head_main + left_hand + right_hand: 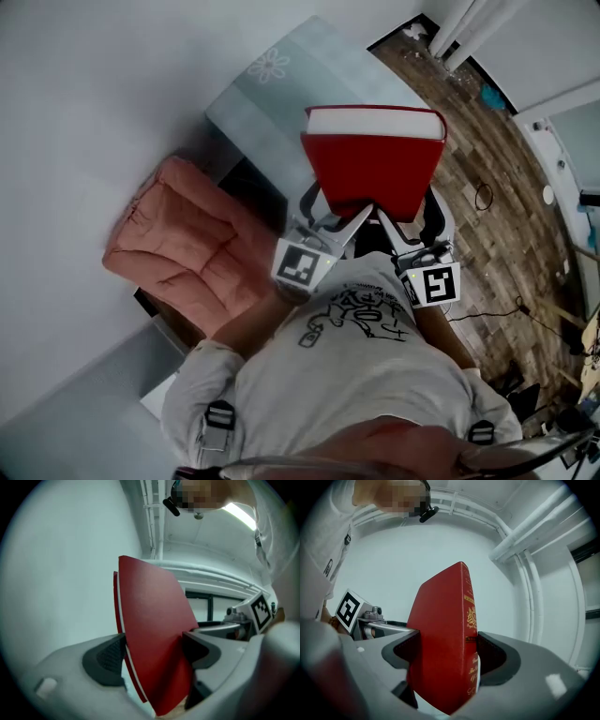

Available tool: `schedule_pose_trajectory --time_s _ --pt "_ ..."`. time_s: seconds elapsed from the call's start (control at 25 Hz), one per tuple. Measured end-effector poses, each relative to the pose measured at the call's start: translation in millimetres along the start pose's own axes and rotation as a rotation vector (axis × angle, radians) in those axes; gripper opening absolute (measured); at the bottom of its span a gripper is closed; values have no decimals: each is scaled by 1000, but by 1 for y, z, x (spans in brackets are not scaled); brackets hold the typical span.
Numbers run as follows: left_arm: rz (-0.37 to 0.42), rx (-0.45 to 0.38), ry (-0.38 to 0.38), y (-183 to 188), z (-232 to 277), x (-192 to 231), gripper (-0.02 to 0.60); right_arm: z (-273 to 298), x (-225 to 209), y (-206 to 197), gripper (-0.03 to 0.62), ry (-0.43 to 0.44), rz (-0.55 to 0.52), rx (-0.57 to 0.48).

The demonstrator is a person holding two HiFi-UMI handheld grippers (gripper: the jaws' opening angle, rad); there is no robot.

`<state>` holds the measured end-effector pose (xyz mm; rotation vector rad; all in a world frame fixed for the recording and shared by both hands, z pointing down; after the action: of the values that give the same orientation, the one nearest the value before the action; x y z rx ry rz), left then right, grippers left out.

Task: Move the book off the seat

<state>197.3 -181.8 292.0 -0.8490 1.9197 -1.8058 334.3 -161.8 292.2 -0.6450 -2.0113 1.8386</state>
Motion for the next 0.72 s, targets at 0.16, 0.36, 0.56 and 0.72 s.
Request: schedule_pose_trajectory --time_s 0.16,0.36,0.56,0.72 --pt "28 -13 89 -2 7 6 367 17 -14 -3 385 102 6 4" --pt "40 -25 206 -7 24 6 365 38 -40 -6 383 207 29 -2" --pt "65 -25 298 -5 36 7 367 53 -56 -8 383 304 60 7" --pt "77 -42 402 -3 32 14 367 71 -55 -13 382 417 60 15"
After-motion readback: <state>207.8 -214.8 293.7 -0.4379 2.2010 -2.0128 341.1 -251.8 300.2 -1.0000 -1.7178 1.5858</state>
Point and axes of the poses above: the fingertips, and each gripper's own axes: z forward along the fingers, x to its left, y out of its top, the point moved 5 cm from there along -z, backward along the fingers, and after that the axes turned 12 degrees about -x, right-handed, at the moved point
